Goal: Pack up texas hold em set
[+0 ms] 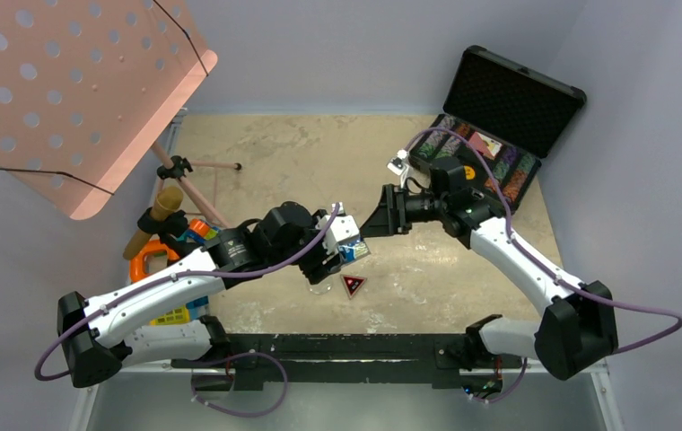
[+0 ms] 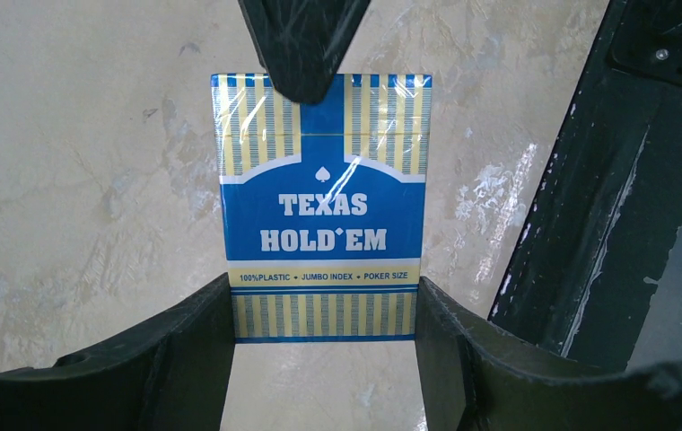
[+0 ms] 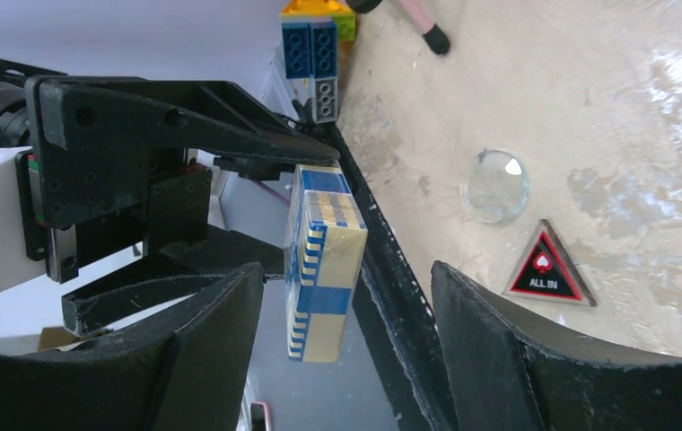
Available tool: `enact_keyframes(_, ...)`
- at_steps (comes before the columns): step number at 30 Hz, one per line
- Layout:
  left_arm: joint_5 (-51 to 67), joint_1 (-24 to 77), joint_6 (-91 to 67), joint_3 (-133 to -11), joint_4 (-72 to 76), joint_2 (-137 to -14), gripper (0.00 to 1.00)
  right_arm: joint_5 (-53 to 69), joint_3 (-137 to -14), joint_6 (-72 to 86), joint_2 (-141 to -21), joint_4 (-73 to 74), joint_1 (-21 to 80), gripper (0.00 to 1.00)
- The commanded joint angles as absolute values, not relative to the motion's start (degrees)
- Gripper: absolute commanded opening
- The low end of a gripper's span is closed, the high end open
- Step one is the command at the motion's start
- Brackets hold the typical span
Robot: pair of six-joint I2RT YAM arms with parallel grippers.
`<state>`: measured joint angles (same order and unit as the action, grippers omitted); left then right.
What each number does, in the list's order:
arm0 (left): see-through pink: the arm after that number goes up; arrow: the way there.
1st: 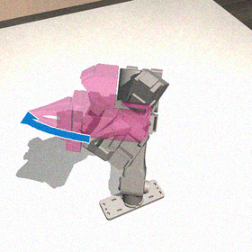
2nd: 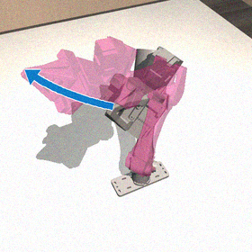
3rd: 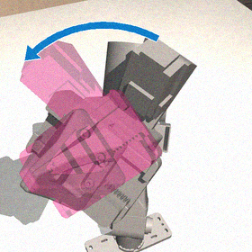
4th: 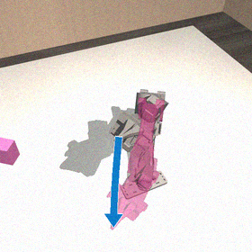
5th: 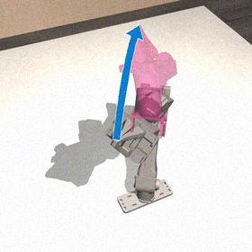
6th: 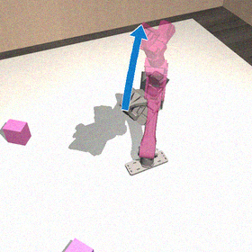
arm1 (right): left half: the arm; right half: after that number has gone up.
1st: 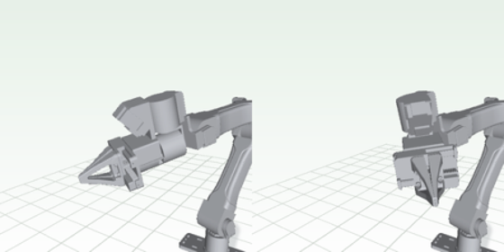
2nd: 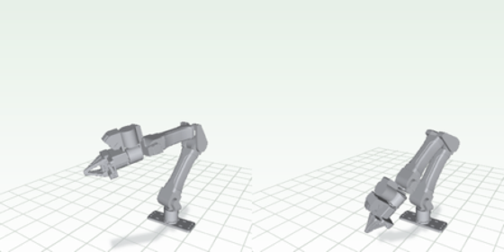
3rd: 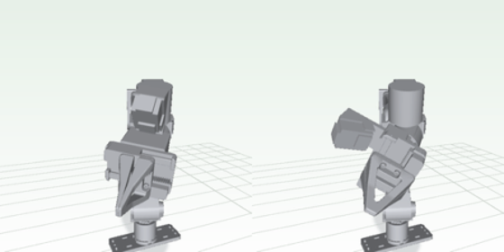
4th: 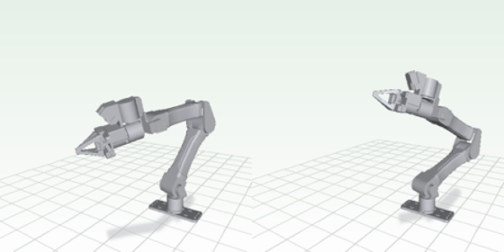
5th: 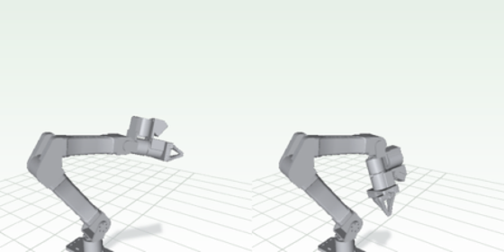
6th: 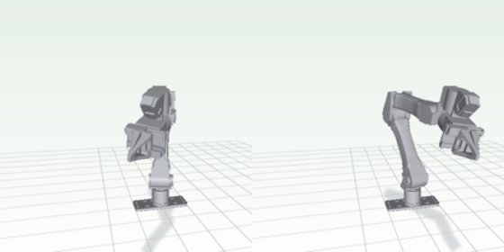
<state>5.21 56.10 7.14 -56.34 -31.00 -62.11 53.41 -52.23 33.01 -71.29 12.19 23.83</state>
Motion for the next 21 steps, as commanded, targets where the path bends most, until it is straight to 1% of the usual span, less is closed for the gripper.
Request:
enact_keyframes(1,5.8,56.6,7.5,-57.5,-27.2,-60.2,0.00,53.3,-54.5,35.6,-72.1,8.6,26.9,0.72)
enact_keyframes(4,5.5,56.7,7.5,-57.4,-27.2,-60.2,0.00,54.0,-53.6,37.1,-72.5,6.7,28.3,0.70)
enact_keyframes(6,5.3,56.7,7.5,-57.4,-27.0,-60.3,0.00,54.2,-53.7,37.1,-72.8,6.9,28.8,0.65)
enact_keyframes(9,4.8,56.7,7.6,-57.4,-27.1,-60.6,0.00,54.0,-53.5,37.1,-72.8,7.4,29.0,0.50)
enact_keyframes(11,4.5,56.7,7.6,-57.4,-27.0,-60.6,0.00,54.0,-53.2,37.2,-72.9,7.7,29.1,0.42)
enact_keyframes(13,4.1,56.7,7.6,-57.3,-27.0,-60.7,0.00,54.1,-53.0,37.0,-73.0,8.2,29.2,0.36)
enact_keyframes(15,3.7,56.7,7.5,-57.4,-26.9,-60.7,0.00,53.6,-52.7,36.4,-73.3,9.2,29.2,0.32)
enact_keyframes(16,3.6,56.7,7.4,-57.3,-26.9,-60.7,0.00,53.3,-52.7,35.9,-73.4,9.9,29.2,0.28)
enact_keyframes(18,3.3,56.7,7.2,-57.2,-26.8,-60.7,0.00,52.8,-52.9,35.0,-73.8,11.0,29.2,0.15)
enact_keyframes(19,3.0,56.7,7.0,-57.3,-26.7,-60.8,0.00,52.7,-53.0,34.7,-73.8,11.3,29.2,0.07)
enact_keyframes(20,2.5,56.7,6.8,-57.4,-26.8,-60.8,0.06,52.5,-53.1,34.7,-73.7,11.4,29.2,0.00)
enact_keyframes(21,2.1,56.6,6.5,-57.7,-26.9,-60.9,0.20,51.7,-53.2,34.7,-73.4,11.5,29.2,0.00)
